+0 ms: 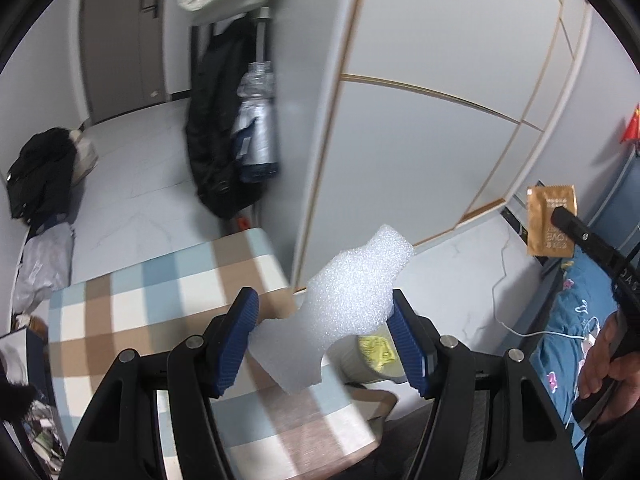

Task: Collect trash
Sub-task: 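Carry the foam piece and gold packet over the white bin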

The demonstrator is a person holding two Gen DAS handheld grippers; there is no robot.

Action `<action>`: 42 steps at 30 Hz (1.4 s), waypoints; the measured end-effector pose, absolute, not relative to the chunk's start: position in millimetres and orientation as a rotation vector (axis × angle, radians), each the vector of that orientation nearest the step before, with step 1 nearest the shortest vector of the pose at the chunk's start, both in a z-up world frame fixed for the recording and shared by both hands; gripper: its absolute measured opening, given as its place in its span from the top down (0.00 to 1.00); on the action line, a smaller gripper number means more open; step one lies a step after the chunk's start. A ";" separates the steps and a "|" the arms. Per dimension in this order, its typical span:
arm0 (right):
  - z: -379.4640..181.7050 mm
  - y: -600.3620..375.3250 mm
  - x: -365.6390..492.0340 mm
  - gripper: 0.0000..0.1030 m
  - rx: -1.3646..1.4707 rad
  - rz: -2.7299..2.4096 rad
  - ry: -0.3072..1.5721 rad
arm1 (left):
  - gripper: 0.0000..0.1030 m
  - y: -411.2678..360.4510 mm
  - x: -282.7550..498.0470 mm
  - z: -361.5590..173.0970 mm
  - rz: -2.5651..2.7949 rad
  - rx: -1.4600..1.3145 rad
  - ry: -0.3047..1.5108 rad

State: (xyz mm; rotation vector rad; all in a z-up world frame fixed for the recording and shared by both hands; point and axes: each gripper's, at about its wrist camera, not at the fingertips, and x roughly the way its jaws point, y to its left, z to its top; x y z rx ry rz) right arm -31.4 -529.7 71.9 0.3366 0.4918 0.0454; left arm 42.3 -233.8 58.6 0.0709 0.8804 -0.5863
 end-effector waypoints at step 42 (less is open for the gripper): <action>-229.7 -653.8 -12.2 0.95 0.786 -0.131 0.987 | 0.40 -470.8 97.0 -166.7 -0.816 0.300 1.513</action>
